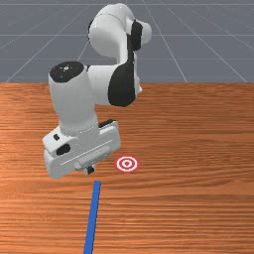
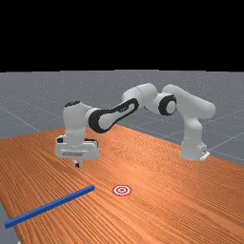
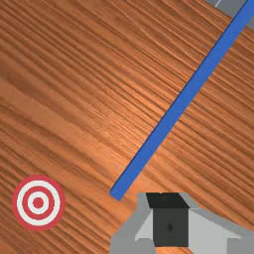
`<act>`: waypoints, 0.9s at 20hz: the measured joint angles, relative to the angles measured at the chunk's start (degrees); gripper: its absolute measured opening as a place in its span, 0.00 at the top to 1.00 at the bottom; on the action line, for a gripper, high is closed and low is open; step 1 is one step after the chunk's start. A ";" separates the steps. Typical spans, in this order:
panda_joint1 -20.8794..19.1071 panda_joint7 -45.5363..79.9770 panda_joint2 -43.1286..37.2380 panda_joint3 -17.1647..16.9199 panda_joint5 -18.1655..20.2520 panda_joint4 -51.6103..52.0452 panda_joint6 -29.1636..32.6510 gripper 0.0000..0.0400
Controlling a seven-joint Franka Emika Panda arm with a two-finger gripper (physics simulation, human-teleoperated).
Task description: Pull the pivot to the target area
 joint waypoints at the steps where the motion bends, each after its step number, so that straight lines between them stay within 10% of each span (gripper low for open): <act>1: 0.04 0.62 0.09 -0.07 0.10 -0.34 0.49 1.00; 18: -0.52 -3.06 1.54 0.97 0.72 -8.90 9.60 1.00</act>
